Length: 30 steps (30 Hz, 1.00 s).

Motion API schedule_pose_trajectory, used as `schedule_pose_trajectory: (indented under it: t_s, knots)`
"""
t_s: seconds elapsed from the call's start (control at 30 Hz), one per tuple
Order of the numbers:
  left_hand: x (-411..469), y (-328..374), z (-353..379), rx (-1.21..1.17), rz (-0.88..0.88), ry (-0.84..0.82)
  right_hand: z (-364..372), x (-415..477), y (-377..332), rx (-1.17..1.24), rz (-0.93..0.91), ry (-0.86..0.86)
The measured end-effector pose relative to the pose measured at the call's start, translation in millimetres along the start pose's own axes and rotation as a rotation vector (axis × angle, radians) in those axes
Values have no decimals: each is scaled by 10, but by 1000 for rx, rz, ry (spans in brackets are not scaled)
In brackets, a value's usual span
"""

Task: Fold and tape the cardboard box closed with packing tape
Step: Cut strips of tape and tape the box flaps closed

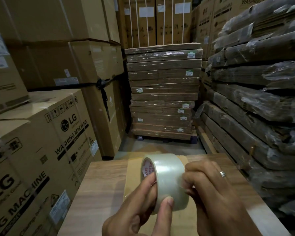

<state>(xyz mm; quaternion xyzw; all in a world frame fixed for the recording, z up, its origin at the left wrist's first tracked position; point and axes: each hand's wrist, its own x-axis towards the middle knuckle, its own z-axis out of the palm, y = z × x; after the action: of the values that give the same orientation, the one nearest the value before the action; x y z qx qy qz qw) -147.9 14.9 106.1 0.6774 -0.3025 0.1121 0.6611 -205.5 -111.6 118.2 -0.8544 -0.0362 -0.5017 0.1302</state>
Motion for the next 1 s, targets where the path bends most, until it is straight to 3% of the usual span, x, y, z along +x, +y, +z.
schedule_pose_trajectory:
  t_s: [0.17, 0.33, 0.6, 0.8, 0.87, 0.93, 1.0]
  knots:
    - [-46, -43, 32, -29, 13, 18, -26, -11, -8, -24, -48, -10]
    - [-16, -111, -66, 85, 12, -6, -103, 92, 14, 152, 69, -60]
    - [-18, -134, -87, 108, 11, -17, -66, 137, -65, 159, 123, 51]
    - [68, -114, -217, 57, -19, -275, -67, 172, -4, 213, 138, -12]
    - [64, -189, -221, 159, 62, -343, -54, 158, 46, 255, 154, -53]
    - [36, -258, -198, 230, 109, -232, -48, 164, 37, 247, 164, -77]
    - [-2, -271, -154, 133, -33, -181, -51, 183, 11, 215, 163, -65]
